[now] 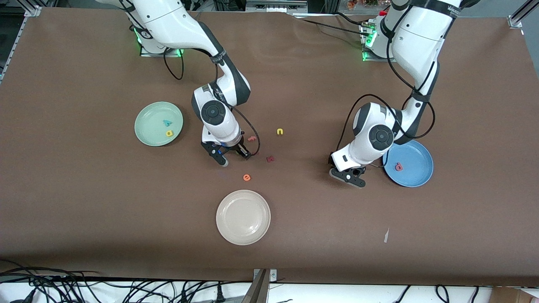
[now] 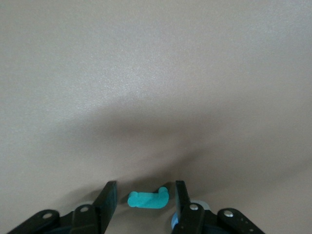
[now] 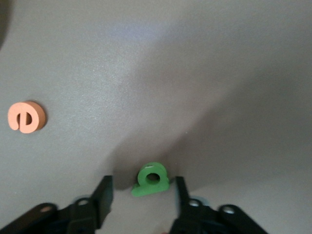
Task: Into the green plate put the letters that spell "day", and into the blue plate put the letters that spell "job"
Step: 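Grasp the green letter with the right gripper while the left grasps the cyan l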
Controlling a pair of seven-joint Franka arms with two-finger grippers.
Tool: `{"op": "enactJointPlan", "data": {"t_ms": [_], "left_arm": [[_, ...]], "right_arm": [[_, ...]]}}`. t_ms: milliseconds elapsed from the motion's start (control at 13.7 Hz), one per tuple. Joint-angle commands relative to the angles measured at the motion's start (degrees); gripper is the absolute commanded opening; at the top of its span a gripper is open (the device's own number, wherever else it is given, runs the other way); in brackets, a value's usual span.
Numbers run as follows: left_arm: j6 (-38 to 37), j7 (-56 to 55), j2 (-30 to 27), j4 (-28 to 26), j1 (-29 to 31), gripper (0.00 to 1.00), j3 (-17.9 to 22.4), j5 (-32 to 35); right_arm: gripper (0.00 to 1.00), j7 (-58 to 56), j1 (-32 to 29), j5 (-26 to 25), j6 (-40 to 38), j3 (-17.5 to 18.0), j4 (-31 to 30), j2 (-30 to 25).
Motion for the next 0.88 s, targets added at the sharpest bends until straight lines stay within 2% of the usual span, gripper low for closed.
{"op": "enactJointPlan", "data": {"t_ms": [0, 73, 220, 293, 439, 512, 659, 805], "left_arm": [[1.56, 0.51, 1.31, 0.73, -0.56, 0.4, 0.58, 4.35], [1.56, 0.34, 1.31, 0.81, -0.38, 0.35, 0.58, 5.68], [1.56, 0.33, 1.31, 0.9, -0.29, 0.32, 0.58, 5.69], [1.56, 0.42, 1.31, 0.9, -0.29, 0.32, 0.58, 5.69], [1.56, 0.33, 1.31, 0.9, -0.21, 0.32, 0.58, 5.69], [1.56, 0.16, 1.23, 0.9, -0.21, 0.32, 0.58, 5.78], [1.04, 0.33, 0.18, 1.17, -0.03, 0.32, 1.01, 5.78], [-1.58, 0.42, -3.59, 0.99, 2.24, 0.32, 1.81, 5.96]], "right_arm": [[0.53, -0.62, 0.4, 0.9, -0.59, -0.41, 0.87, 0.91], [0.52, -0.62, 0.4, 0.46, -0.59, -0.41, 0.87, 1.17], [0.5, -0.53, 0.31, 0.28, -0.59, -0.5, 0.87, 1.79], [0.46, -0.88, 0.31, 0.11, -0.59, -0.5, 0.87, 1.88], [0.25, -1.94, 0.13, 0.19, -0.68, -0.5, 0.87, 1.44], [0.2, -1.94, 0.13, 0.19, -1.72, -0.67, 1.13, 0.92], [0.19, -2.9, 0.04, -0.5, -7.33, -2.42, 1.66, -1.8], [0.19, -8.15, 0.05, -1.74, -14.79, -4.62, 1.66, -5.75]]}}
